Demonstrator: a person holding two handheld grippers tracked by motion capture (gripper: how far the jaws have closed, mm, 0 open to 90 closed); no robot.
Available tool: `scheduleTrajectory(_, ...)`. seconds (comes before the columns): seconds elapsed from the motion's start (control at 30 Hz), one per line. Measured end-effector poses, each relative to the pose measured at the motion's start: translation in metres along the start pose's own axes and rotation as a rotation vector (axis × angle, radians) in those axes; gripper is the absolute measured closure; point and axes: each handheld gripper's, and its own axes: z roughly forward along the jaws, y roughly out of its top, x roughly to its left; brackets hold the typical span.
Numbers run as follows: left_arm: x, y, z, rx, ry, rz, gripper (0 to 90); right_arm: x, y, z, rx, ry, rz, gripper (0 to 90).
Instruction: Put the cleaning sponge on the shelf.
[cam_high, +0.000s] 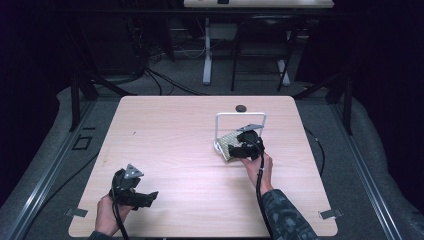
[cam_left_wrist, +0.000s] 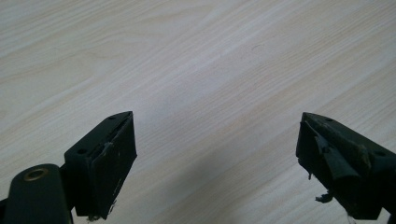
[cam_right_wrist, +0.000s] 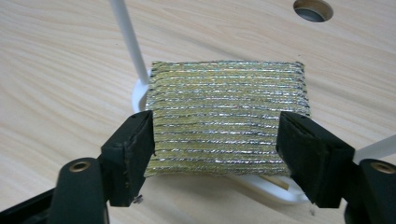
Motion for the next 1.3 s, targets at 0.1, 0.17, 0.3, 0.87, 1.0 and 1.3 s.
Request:
scheduleTrajectory(0.1,0.0,0.0,0.0,0.001,0.0,0.002,12.2,0.001,0.001,-0.007,0.001,0.019,-0.013,24.0)
scheduleTrajectory(0.17,0.0,0.0,0.0,0.001,-0.003,0.002,12.2,0.001,0.001,-0.012,0.01,0.034,-0.019,21.8)
scheduleTrajectory(0.3,0.0,0.0,0.0,0.001,0.0,0.002,12.2,0.002,0.002,-0.021,0.022,0.061,-0.033,18.1)
scheduleTrajectory(0.87,-0.001,0.0,0.0,0.002,-0.004,0.004,12.2,0.002,-0.002,-0.064,0.062,0.11,-0.135,7.9)
scheduleTrajectory(1.0,-0.001,0.0,0.0,0.002,-0.005,0.005,12.2,0.003,-0.006,-0.076,0.064,0.111,-0.159,6.8)
scheduleTrajectory(1.3,-0.001,0.0,0.001,0.009,-0.003,0.005,12.2,-0.005,-0.023,-0.106,0.059,0.112,-0.179,5.9)
